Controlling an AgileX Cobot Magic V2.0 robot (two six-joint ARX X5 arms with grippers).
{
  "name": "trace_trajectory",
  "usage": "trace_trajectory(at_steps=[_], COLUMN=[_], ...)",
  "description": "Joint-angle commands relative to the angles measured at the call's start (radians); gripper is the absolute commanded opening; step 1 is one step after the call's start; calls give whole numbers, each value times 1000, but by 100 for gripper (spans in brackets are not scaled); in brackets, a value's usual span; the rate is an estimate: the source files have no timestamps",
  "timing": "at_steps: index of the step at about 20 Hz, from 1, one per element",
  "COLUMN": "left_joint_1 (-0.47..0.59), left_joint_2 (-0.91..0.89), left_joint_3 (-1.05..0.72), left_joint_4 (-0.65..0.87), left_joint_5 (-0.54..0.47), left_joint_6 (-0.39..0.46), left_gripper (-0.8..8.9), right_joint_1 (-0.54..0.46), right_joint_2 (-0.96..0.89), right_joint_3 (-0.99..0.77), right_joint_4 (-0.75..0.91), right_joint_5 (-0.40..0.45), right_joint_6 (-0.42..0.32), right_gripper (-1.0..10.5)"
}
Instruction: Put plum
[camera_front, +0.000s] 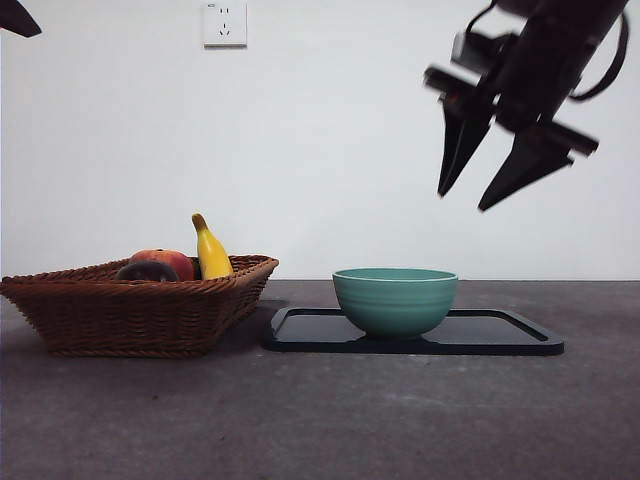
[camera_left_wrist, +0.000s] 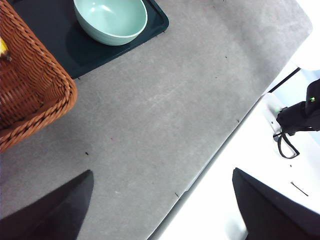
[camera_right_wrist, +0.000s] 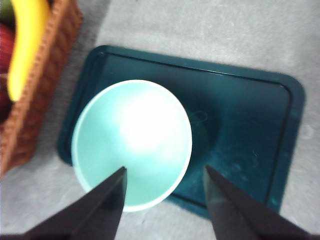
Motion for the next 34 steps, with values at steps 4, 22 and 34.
trace_trajectory(at_steps=[4, 22, 34], left_joint_1=[-3, -3, -3], left_joint_2=[8, 8, 8], left_joint_3=[18, 18, 18], left_joint_4=[4, 4, 5], left_joint_5=[6, 6, 6], left_joint_6=[8, 8, 9], left_gripper=[436, 436, 436], right_joint_1=[4, 5, 48], right_joint_2=[145, 235, -238], right_joint_3=[21, 33, 45], right_joint_4=[79, 175, -126], right_joint_5=[3, 4, 5], right_joint_6=[-12, -8, -112], right_gripper=[243, 10, 10])
